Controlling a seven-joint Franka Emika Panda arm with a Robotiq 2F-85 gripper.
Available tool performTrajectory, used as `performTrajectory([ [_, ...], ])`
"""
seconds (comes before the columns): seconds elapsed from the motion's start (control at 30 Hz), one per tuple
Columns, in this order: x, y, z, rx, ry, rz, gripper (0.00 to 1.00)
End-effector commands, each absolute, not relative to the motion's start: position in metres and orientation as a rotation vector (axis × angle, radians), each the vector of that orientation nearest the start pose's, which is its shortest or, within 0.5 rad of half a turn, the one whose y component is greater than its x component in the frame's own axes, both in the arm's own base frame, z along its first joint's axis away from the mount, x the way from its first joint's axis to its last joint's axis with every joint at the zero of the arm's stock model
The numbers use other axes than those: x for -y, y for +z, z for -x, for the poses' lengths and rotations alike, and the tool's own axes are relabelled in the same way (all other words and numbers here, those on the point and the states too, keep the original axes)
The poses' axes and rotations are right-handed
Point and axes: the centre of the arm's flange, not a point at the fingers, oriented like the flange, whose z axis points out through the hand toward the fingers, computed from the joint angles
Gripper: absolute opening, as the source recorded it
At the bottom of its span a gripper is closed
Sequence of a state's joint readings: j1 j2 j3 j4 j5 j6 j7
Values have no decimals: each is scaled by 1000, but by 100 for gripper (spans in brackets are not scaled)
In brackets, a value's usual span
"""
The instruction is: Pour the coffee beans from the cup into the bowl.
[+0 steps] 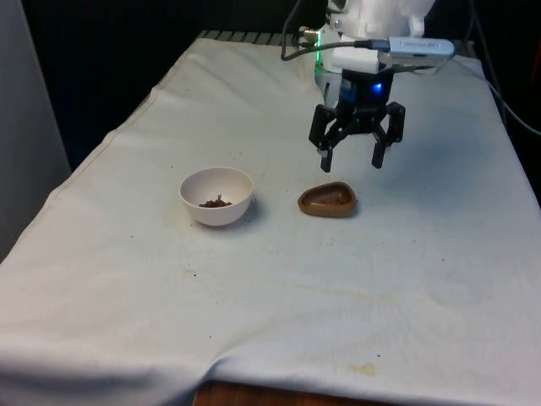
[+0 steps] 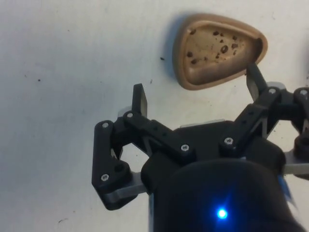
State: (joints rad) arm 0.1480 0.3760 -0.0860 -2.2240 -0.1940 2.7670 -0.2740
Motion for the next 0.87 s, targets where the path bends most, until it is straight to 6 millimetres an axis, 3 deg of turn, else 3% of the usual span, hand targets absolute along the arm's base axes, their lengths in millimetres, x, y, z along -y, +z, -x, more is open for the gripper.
performTrajectory([
  [0.0,-43,223,-563,829,-246,3159,100],
  [0.83,-42,259,-566,757,-270,3177,100],
])
